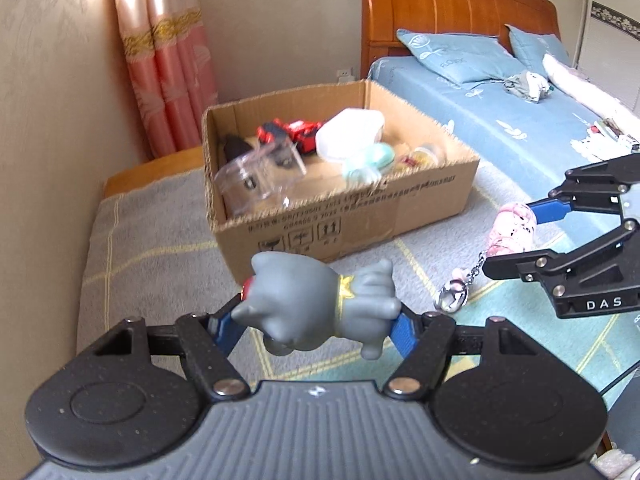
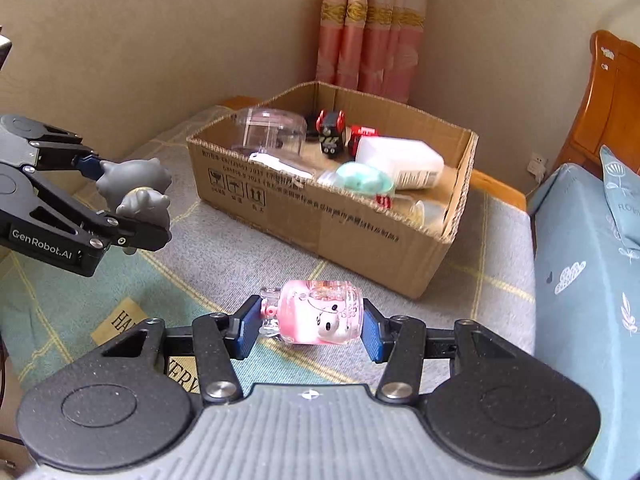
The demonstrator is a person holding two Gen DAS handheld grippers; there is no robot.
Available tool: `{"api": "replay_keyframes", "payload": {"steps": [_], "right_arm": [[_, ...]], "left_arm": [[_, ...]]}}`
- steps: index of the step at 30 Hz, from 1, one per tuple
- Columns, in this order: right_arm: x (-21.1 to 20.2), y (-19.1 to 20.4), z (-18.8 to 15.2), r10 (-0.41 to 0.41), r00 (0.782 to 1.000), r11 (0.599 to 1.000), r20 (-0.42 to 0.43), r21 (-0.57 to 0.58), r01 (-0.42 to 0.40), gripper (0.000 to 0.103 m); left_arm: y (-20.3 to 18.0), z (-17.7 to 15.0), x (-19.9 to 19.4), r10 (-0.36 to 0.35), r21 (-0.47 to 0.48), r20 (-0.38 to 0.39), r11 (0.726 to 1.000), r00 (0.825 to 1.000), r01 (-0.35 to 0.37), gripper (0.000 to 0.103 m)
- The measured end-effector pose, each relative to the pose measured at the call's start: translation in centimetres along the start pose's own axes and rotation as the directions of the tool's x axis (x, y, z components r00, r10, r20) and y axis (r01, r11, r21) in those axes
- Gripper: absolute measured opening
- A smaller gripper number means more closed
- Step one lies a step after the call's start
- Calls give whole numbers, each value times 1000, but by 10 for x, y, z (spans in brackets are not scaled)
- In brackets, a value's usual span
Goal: Organize rigid objects
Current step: 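Release the cat figure into the box with left gripper while right gripper drops the keychain in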
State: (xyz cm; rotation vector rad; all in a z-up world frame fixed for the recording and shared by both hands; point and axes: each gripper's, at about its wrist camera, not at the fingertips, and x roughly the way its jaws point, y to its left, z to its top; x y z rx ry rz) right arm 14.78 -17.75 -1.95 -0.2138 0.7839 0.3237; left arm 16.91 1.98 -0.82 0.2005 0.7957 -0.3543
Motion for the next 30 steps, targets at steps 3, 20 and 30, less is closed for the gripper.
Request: {"api": "replay_keyframes", "payload": {"steps": [3, 20, 30], "right_arm": [[-11, -9, 8, 2, 1000, 1000, 16, -3, -2, 56], [-32, -67, 83, -65, 990, 998, 126, 5, 65, 56], [-11, -75, 102, -56, 994, 998, 98, 6, 56, 56]], "left_arm": [[-5, 19, -4, -8, 43, 22, 999, 1000, 7, 71], [-20, 122, 66, 1, 151, 71, 988, 997, -12, 74], [-3, 115, 54, 51, 61, 136, 996, 989, -60, 100]]}}
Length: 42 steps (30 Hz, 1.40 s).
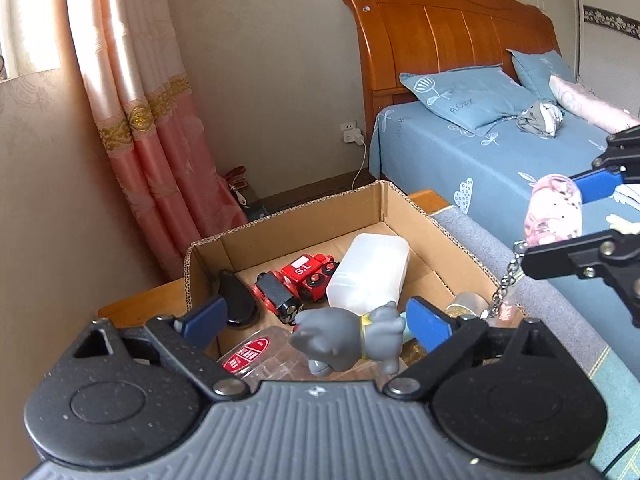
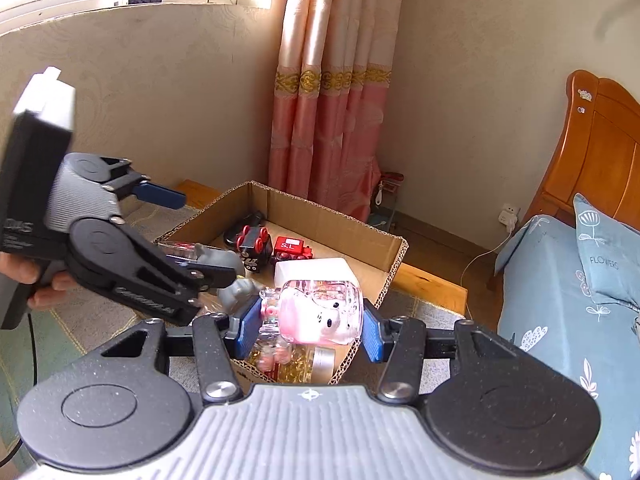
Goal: Organize rigid objects
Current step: 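Release the cat figure into the box with left gripper while right gripper drops the keychain in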
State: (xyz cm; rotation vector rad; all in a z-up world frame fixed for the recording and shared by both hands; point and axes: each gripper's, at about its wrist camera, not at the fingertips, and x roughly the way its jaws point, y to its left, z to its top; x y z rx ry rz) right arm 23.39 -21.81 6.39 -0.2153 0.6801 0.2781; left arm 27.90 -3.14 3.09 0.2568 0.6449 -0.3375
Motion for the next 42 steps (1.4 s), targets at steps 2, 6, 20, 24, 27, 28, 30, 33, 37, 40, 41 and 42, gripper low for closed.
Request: {"api": "replay_keyframes", "payload": {"steps": [2, 6, 20, 24, 27, 28, 30, 33, 37, 40, 41, 42], "right_arm": [[4, -2, 6, 6, 1000, 1000, -5, 6, -6, 56], [14, -8, 25, 7, 1000, 1000, -5, 17, -7, 56], [105, -42, 79, -55, 991, 991, -118, 117, 69, 56], [136, -45, 78, -75, 981, 984, -178, 148, 102, 56], [156, -49, 75, -90, 971, 977, -220, 168, 129, 56], [161, -49, 73, -89, 968, 976, -234, 175, 132, 56], [166, -50, 70, -88, 964, 973, -249, 187, 137, 57], [159, -48, 68, -80, 968, 973, -237, 194, 128, 79], [133, -43, 69, -94, 975, 974, -202, 183, 132, 95], [108, -39, 64, -100, 977, 973, -188, 188, 136, 102], [98, -37, 61, -100, 978, 972, -185, 189, 136, 102], [87, -33, 56, -104, 978, 972, -183, 191, 140, 103]], "left_arm": [[3, -5, -9, 8, -17, 13, 1000, 1000, -8, 102], [9, -20, -25, 18, -76, 9, 997, 1000, -18, 102], [3, -82, -58, 186, -147, 15, 972, 982, -182, 102], [0, -87, -62, 214, -130, 24, 969, 977, -209, 102], [-1, -88, -65, 216, -123, 31, 970, 976, -210, 102], [-1, -88, -66, 213, -127, 35, 970, 976, -208, 102], [0, -87, -68, 208, -138, 38, 970, 977, -201, 102], [0, -88, -71, 210, -142, 44, 969, 977, -202, 102], [3, -87, -75, 216, -166, 44, 964, 975, -206, 102], [4, -84, -79, 216, -196, 37, 959, 976, -205, 102], [5, -83, -79, 220, -206, 28, 956, 975, -210, 102], [6, -82, -79, 223, -218, 10, 952, 975, -215, 102]]}}
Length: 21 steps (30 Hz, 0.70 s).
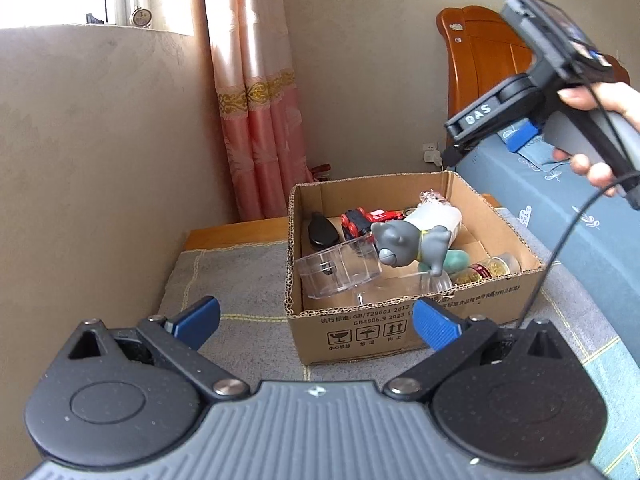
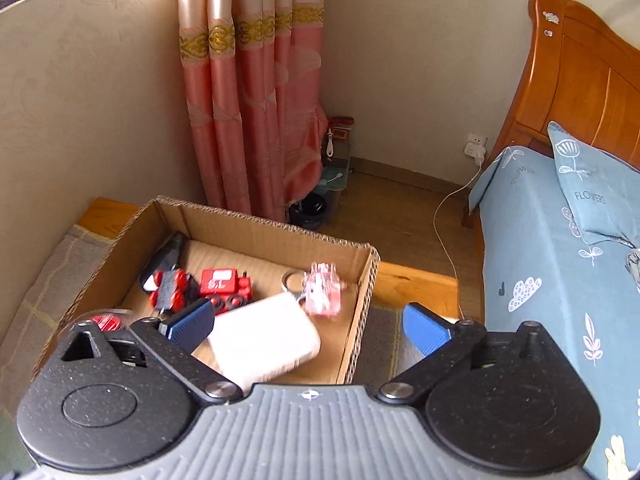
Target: Organize rigid objects
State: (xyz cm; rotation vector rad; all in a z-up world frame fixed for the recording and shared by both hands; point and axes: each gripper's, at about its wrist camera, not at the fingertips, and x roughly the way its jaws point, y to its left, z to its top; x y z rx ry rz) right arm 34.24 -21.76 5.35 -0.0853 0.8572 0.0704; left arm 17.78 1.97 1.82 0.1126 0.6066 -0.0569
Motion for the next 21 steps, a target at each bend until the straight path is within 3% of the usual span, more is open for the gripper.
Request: {"api": "replay_keyframes", "payload": {"steps": [6, 11, 21], "right_arm": [[-57, 25, -67, -101, 995, 995, 12, 2, 100, 103], [-91, 48, -123, -140, 990, 989, 21, 42, 139, 103], [-127, 65, -159, -128, 990, 982, 57, 146, 119, 103]], "left_arm": [[7, 4, 2, 31, -81, -85, 996, 996, -38, 102], [0, 7, -6, 43, -60, -116, 997, 992, -50, 102], [-13, 8, -29, 44, -29, -134, 998, 990, -49, 102]]}}
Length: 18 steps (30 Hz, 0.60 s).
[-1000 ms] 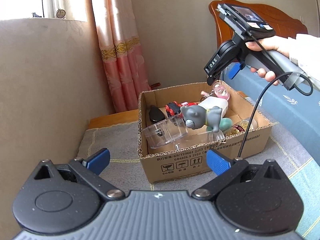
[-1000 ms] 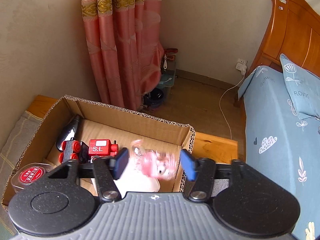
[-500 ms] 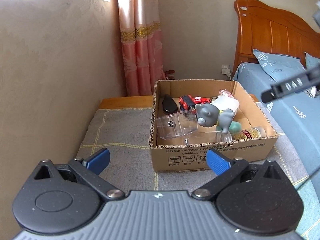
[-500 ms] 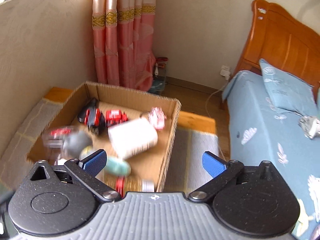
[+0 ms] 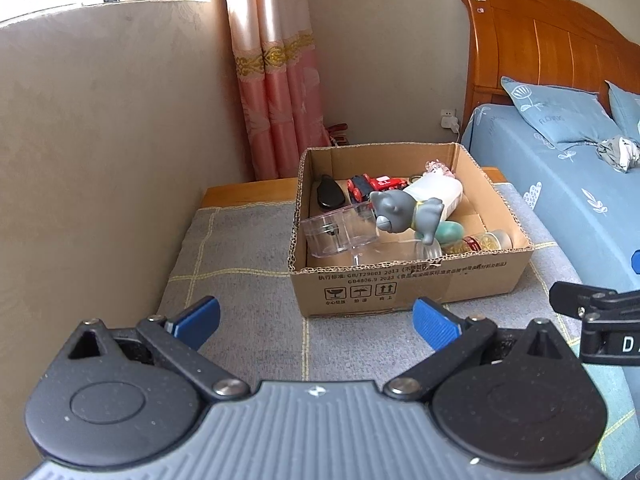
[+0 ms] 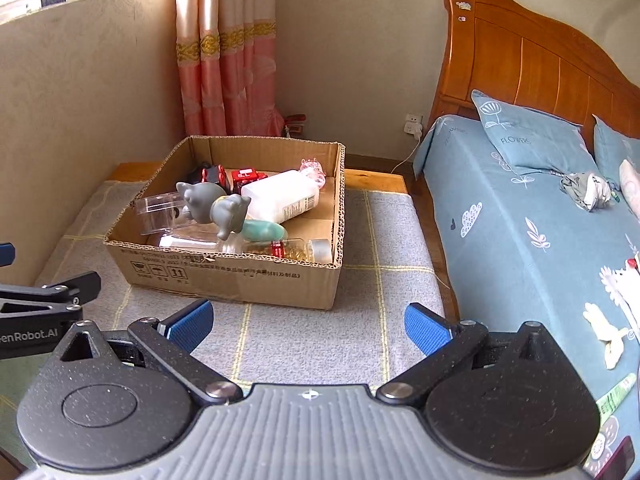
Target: Organize rigid objects
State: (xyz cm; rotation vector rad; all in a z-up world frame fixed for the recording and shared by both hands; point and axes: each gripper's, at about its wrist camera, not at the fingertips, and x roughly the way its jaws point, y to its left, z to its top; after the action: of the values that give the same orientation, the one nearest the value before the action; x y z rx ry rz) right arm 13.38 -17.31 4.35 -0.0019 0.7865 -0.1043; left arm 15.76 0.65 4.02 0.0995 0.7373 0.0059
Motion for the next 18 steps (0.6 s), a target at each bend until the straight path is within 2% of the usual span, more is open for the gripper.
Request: {"api": "replay_keyframes", "payload": {"steps": [18], "right_arm": [[-6, 0, -1, 13, 1000, 1000, 15, 11, -13, 103]], "left_arm": [[-7, 1, -11, -10, 8, -2, 1000, 1000, 10, 102]]}}
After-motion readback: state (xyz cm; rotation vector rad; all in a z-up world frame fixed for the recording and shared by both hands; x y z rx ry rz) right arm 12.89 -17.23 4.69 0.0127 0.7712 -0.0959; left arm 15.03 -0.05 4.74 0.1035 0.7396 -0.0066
